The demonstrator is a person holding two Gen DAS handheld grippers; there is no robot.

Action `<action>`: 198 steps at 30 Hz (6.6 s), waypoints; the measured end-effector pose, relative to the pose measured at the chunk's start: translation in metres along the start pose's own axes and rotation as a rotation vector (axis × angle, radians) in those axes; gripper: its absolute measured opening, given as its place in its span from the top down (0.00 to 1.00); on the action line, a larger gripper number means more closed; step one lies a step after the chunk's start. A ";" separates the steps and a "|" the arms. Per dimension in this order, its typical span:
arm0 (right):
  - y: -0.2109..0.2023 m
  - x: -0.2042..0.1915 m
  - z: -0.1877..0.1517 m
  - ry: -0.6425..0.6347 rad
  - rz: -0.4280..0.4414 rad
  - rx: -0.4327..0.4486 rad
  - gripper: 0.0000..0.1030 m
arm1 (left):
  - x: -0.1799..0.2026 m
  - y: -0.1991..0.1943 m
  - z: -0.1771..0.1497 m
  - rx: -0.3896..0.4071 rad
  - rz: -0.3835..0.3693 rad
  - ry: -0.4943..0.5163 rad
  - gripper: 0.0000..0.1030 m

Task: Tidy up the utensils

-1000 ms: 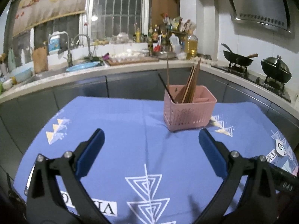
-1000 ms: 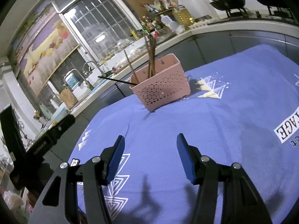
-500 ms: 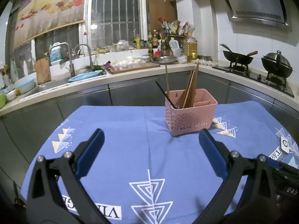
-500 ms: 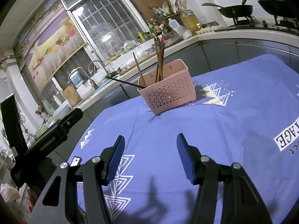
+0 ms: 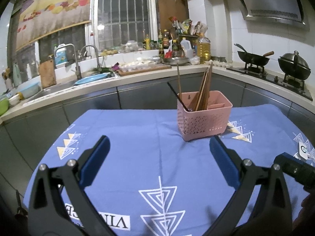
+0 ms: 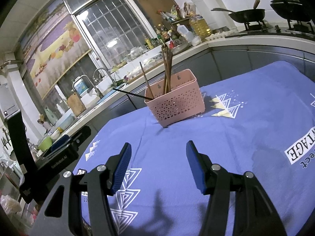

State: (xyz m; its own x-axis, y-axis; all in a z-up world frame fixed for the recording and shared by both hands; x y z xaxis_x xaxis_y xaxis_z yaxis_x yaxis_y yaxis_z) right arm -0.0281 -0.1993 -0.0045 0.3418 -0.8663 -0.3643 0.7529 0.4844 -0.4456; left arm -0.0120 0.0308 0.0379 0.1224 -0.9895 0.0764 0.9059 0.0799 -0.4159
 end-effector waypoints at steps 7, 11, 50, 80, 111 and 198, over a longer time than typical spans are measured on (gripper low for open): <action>-0.001 0.000 0.002 -0.007 0.003 0.006 0.43 | -0.004 0.002 -0.004 -0.005 0.019 -0.003 0.06; -0.001 0.001 0.005 -0.002 0.005 0.006 0.43 | -0.005 0.004 -0.007 -0.009 0.025 0.003 0.06; 0.001 0.000 0.005 -0.003 0.004 0.001 0.43 | -0.013 0.013 -0.016 -0.015 0.057 0.001 0.06; 0.001 0.004 0.002 -0.001 -0.007 -0.004 0.43 | -0.009 0.008 -0.011 -0.019 0.031 0.000 0.06; -0.015 -0.006 0.013 -0.091 -0.086 0.089 0.43 | -0.005 -0.013 0.011 0.086 0.023 -0.032 0.06; -0.017 -0.008 0.012 -0.090 -0.090 0.088 0.43 | -0.009 -0.025 0.008 0.140 0.070 -0.014 0.06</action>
State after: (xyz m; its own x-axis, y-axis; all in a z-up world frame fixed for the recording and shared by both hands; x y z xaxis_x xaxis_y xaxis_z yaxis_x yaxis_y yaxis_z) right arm -0.0365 -0.2016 0.0161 0.3167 -0.9151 -0.2496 0.8278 0.3951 -0.3983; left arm -0.0325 0.0387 0.0549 0.1917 -0.9793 0.0644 0.9426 0.1655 -0.2900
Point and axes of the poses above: each gripper's, at about its wrist camera, not at the fingertips, and y roughly the way its jaws point, x to its right, z to its top, the point moved 4 cm from there along y, roughly the way its jaws point, and after that the axes turned 9 degrees about -y, right-handed, at the moved point
